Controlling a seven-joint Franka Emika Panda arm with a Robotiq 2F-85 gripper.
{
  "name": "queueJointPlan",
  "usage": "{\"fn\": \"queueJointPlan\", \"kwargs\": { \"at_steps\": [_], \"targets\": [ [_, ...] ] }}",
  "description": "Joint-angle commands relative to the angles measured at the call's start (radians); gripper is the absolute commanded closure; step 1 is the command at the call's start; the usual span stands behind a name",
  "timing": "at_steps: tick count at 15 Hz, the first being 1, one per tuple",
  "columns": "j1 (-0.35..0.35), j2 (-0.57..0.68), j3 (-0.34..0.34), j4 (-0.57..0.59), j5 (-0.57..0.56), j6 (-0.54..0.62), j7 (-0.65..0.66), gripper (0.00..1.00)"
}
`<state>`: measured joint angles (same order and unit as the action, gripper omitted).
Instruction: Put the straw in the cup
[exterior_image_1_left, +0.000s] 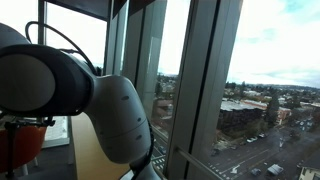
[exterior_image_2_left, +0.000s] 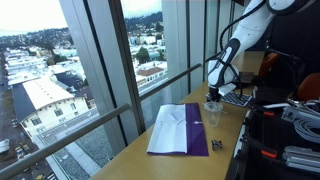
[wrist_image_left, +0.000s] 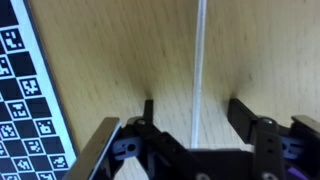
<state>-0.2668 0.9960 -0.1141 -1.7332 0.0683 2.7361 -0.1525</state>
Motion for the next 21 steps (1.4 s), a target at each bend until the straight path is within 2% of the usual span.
{"fn": "queueJointPlan", "kwargs": {
  "at_steps": [1,7,12,15,21],
  "targets": [
    [-0.014,-0.006,0.002,0.002,-0.025,0.027,0.002,0.57],
    [-0.018,-0.007,-0.003,0.005,-0.022,0.026,0.010,0.99],
    [-0.002,-0.030,-0.024,-0.013,-0.029,0.012,0.028,1.00],
    [0.022,-0.074,-0.042,-0.030,-0.038,-0.054,0.049,1.00],
    [0.056,-0.293,-0.028,-0.080,-0.058,-0.332,0.062,1.00]
  ]
}}
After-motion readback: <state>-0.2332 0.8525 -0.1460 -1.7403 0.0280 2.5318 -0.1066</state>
